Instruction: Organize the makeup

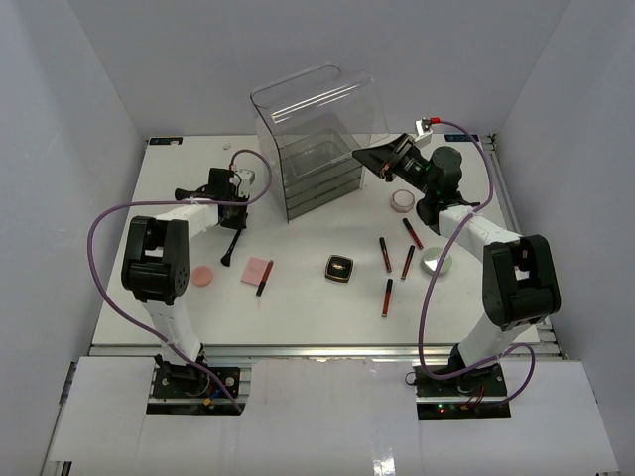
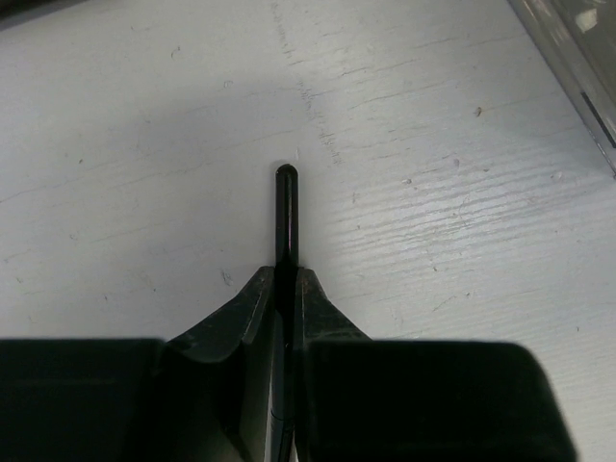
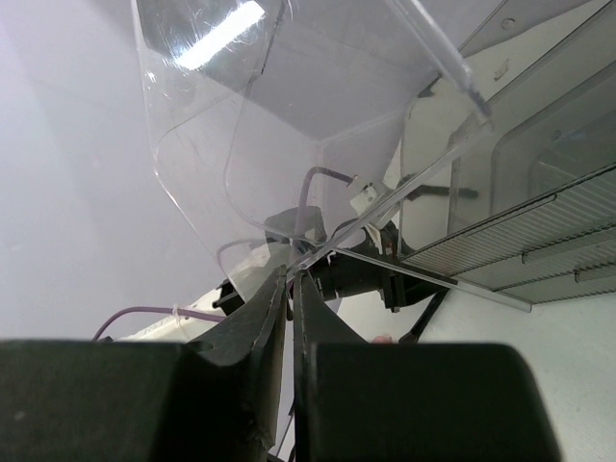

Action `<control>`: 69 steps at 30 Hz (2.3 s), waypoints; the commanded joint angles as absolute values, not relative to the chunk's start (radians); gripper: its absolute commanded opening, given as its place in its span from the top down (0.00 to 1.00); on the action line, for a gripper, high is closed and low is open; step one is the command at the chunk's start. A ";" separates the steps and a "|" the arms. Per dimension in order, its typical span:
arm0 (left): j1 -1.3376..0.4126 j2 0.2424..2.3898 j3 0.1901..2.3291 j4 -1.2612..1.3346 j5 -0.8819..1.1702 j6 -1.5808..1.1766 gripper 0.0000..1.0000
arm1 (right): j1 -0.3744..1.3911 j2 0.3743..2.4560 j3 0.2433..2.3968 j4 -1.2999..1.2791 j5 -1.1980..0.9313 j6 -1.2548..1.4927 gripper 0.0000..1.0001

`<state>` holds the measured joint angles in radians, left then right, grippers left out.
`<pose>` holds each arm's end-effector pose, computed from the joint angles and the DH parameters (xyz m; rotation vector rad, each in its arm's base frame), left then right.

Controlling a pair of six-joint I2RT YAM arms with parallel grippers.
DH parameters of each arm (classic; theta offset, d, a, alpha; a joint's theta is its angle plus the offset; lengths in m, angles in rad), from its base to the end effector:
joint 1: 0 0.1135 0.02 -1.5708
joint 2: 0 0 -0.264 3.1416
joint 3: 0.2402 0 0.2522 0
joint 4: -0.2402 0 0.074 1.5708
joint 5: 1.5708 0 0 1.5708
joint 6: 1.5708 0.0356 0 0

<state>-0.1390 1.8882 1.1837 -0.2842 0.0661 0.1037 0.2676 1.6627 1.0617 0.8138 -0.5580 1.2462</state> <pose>0.3840 -0.0561 0.1599 0.3350 2.5372 -0.0981 0.3635 0.1192 0.3094 0.2366 1.5845 1.5990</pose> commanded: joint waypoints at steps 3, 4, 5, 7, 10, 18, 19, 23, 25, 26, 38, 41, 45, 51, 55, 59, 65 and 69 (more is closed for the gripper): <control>-0.127 1.823 1.145 -0.363 0.015 0.049 0.87 | 0.267 1.591 1.044 0.907 -0.570 1.213 0.92; -0.125 1.807 1.147 -0.359 0.015 0.041 0.89 | 0.268 1.592 1.045 0.907 -0.569 1.214 0.92; -0.121 1.794 1.147 -0.354 0.015 0.029 0.91 | 0.267 1.592 1.046 0.908 -0.569 1.215 0.92; -0.114 1.741 1.142 -0.343 0.016 0.003 0.96 | 0.267 1.594 1.051 0.908 -0.569 1.216 0.92; -0.099 1.663 1.118 -0.312 0.040 -0.054 1.00 | 0.267 1.596 1.055 0.907 -0.569 1.217 0.92; -0.096 1.337 0.961 -0.126 0.189 -0.226 1.00 | 0.267 1.594 1.058 0.907 -0.569 1.216 0.92; -0.095 1.309 0.941 -0.102 0.221 -0.258 1.00 | 0.267 1.594 1.059 0.908 -0.569 1.217 0.92; -0.095 1.135 0.766 0.105 0.343 -0.378 1.00 | 0.267 1.594 1.066 0.905 -0.569 1.216 0.92; -0.098 1.077 0.687 0.210 0.419 -0.419 1.00 | 0.267 1.596 1.070 0.905 -0.569 1.217 0.92; -0.101 1.055 0.656 0.253 0.450 -0.431 1.00 | 0.267 1.598 1.071 0.904 -0.569 1.218 0.92; -0.477 0.994 0.605 0.419 0.487 0.108 1.00 | 0.267 1.600 1.083 0.889 -0.568 1.208 0.92; -0.566 1.035 0.642 0.387 0.397 0.271 1.00 | 0.267 1.596 1.086 0.882 -0.569 1.203 0.92; -0.631 1.136 0.709 0.366 0.312 0.426 1.00 | 0.267 1.591 1.092 0.873 -0.572 1.203 0.92; -0.691 1.249 0.792 0.411 0.230 0.576 1.00 | 0.267 1.585 1.107 0.863 -0.578 1.211 0.92; -0.700 1.337 0.867 0.396 0.235 0.624 1.00 | 0.267 1.583 1.112 0.862 -0.579 1.219 0.92; -0.703 1.397 0.924 0.399 0.257 0.689 1.00 | 0.267 1.581 1.110 0.862 -0.580 1.224 0.92; -0.703 1.489 1.025 0.370 0.241 0.748 1.00 | 0.267 1.577 1.106 0.863 -0.578 1.226 0.92; -0.703 1.528 1.060 0.368 0.217 0.780 1.00 | 0.267 1.574 1.106 0.865 -0.580 1.226 0.92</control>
